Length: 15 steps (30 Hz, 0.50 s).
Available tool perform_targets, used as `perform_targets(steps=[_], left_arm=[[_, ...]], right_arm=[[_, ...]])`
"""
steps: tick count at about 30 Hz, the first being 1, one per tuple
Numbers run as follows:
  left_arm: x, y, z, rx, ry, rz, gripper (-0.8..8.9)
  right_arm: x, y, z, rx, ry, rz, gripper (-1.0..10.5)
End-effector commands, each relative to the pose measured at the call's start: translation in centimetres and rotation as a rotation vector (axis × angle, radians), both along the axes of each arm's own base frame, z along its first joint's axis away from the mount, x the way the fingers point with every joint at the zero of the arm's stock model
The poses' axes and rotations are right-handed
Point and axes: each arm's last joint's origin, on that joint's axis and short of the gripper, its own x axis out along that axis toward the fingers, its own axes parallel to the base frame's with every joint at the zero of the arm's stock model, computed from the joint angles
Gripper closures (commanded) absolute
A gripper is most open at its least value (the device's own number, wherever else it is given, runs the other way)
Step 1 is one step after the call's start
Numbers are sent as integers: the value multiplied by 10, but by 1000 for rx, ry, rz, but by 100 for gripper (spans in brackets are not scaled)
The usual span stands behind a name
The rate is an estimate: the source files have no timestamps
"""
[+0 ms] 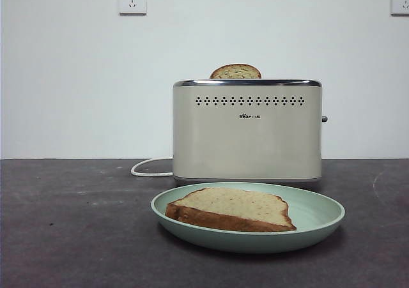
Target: Take the bread from the toaster,put the bread on the plate,put the plate on the table
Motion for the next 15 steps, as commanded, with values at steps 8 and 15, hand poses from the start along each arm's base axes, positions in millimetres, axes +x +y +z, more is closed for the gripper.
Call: perform_targets(steps=[8,15], left_arm=[[0,0,-4,-9,8,6,817],[0,0,-4,-9,8,6,817]], right_arm=[[3,-19,-10,17,-325,-289,945],[17,-22,-84,39,-474,-350,945]])
